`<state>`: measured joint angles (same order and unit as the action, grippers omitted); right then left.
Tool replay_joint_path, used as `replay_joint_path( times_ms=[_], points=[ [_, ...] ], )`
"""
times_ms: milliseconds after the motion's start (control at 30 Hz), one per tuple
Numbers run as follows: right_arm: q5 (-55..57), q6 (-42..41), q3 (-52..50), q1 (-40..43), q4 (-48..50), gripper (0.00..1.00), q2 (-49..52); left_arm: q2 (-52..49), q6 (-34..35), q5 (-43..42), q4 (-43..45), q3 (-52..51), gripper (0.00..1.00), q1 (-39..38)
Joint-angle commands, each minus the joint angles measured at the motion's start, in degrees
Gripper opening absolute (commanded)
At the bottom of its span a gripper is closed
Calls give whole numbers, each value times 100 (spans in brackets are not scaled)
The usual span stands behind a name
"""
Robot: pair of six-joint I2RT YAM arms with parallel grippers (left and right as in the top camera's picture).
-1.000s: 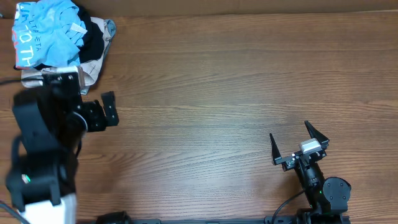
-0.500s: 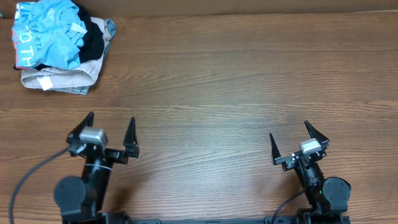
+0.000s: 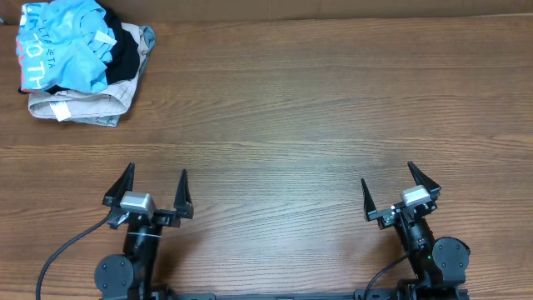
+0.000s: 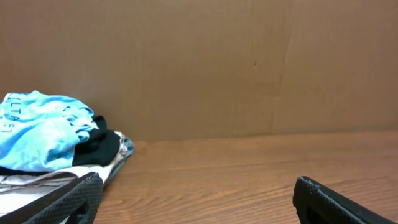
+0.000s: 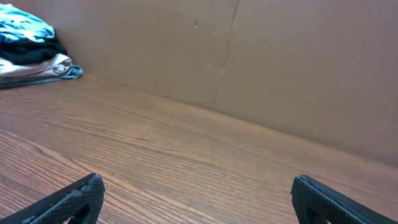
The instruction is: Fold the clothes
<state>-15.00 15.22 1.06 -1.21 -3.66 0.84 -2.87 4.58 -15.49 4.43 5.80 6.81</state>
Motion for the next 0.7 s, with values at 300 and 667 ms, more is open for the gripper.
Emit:
replay_joint_path(
  times_ms=[300, 667],
  points=[
    [42, -22, -61, -22, 28, 100, -68, 269, 79, 704, 396, -553, 100, -234],
    [42, -22, -61, -22, 28, 100, -68, 269, 79, 850, -798, -553, 100, -234]
  ],
)
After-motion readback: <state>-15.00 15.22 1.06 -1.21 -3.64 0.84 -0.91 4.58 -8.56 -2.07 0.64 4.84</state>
